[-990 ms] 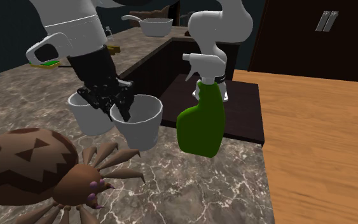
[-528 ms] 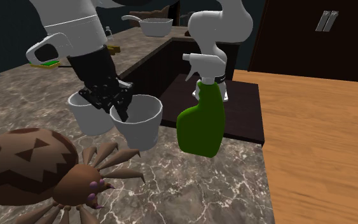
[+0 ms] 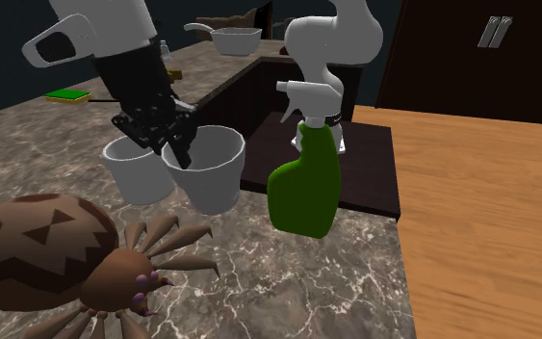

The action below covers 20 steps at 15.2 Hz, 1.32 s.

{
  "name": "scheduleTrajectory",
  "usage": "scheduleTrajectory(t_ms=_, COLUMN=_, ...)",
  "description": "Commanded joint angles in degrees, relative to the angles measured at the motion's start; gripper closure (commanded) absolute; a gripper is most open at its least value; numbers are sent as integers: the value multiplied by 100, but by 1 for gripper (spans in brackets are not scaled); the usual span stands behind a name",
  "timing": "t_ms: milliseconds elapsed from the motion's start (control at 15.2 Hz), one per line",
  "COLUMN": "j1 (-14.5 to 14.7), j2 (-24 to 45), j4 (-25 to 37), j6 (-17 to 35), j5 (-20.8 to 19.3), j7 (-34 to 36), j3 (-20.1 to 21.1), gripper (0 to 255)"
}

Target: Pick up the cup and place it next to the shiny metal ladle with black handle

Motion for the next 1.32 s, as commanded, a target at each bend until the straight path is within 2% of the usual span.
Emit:
scheduleTrajectory(t_ms=0, j1=-2, j2=-62, j4=86, j6=-142, j5=-32, j7=29, j3=-5, gripper=255)
scheduleTrajectory(t_ms=1254, j1=8, j2=-485, j4=1097, j6=-1532, j5=-235, j7=296, j3=2, gripper=255)
